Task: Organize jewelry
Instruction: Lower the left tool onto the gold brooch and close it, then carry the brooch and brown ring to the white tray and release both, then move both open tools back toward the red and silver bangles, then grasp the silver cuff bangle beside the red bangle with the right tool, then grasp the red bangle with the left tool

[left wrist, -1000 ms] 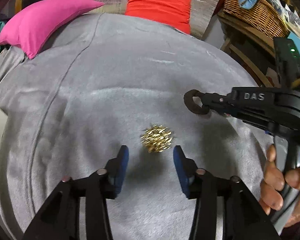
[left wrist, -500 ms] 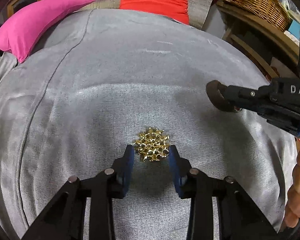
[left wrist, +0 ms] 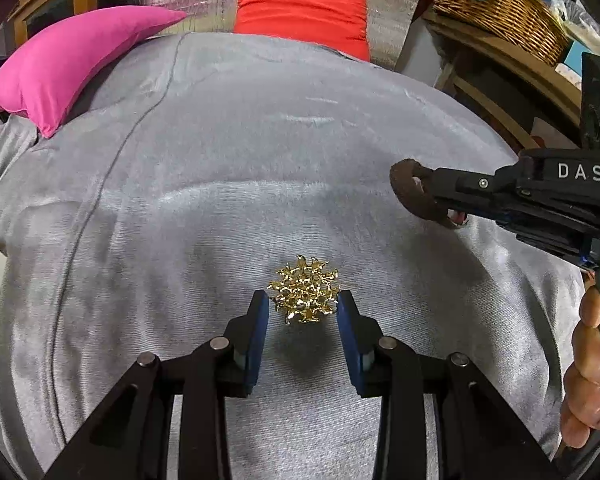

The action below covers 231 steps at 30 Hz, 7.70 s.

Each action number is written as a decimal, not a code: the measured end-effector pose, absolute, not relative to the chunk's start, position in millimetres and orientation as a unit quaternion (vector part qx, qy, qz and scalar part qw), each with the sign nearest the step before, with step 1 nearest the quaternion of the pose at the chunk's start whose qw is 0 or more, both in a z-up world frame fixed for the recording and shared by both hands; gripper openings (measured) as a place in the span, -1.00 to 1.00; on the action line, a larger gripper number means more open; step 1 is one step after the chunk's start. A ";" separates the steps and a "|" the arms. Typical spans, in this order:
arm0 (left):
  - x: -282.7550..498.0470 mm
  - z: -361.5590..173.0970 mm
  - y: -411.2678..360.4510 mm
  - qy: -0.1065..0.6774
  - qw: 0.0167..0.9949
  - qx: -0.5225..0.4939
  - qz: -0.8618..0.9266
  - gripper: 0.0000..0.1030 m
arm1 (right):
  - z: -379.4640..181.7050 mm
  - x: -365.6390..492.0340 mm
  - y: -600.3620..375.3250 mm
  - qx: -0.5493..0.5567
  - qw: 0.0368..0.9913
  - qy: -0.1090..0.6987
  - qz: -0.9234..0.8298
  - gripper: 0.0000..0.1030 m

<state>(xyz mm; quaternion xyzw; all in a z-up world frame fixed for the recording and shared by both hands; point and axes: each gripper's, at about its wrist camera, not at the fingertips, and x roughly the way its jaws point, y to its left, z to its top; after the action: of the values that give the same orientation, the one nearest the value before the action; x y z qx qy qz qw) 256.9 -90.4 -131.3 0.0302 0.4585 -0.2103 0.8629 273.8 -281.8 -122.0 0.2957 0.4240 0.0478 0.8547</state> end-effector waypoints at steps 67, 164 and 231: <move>179.8 -114.7 290.9 0.446 0.880 -0.132 0.097 -0.30 | -107.0 369.3 157.1 0.116 0.841 0.482 0.214 -0.80; 273.2 -117.0 -102.2 0.426 0.895 0.054 -0.120 -0.30 | -168.9 253.4 -396.4 0.485 0.772 0.411 0.023 -0.43; 306.1 -128.8 -140.6 0.464 0.862 0.028 -0.203 -0.29 | -170.9 299.3 -372.3 0.391 0.815 0.427 -0.026 -0.92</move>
<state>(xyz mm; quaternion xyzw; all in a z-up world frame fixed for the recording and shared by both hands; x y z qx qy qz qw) 306.1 -140.6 -128.8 0.0275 0.4643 -0.2029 0.8617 299.3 -372.3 -170.9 0.3907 0.4270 -0.0264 0.8151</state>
